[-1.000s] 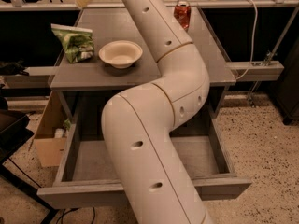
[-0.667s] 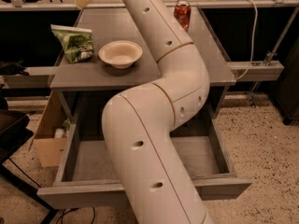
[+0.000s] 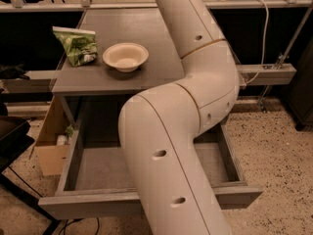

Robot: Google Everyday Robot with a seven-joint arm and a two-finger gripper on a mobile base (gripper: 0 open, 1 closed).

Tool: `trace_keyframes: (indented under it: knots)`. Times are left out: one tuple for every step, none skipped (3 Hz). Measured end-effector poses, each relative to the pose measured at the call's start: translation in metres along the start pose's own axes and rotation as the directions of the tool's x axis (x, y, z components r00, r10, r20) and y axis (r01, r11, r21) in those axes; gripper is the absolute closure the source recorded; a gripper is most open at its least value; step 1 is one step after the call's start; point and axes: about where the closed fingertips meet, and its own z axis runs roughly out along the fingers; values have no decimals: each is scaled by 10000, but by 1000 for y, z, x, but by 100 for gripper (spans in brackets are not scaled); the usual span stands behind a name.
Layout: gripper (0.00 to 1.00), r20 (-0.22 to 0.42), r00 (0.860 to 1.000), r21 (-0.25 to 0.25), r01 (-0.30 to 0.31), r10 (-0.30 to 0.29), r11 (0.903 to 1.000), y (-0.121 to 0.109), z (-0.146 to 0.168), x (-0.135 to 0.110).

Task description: Pick green jalapeno chip bag from top drawer and place on counter

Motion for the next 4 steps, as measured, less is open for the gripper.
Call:
trace_keyframes:
  knots:
    - [0,548,9968,794,-626,583,9949,-44,-59,-20]
    - [0,1167,9849,1623,-1460,1280,9759,-85,-110,-29]
    - [0,1324,9626,2052,-2600,2364,9436,-112,-125,0]
    - [0,1500,9635,2023,-2493,2216,9471,-109,-130,-7]
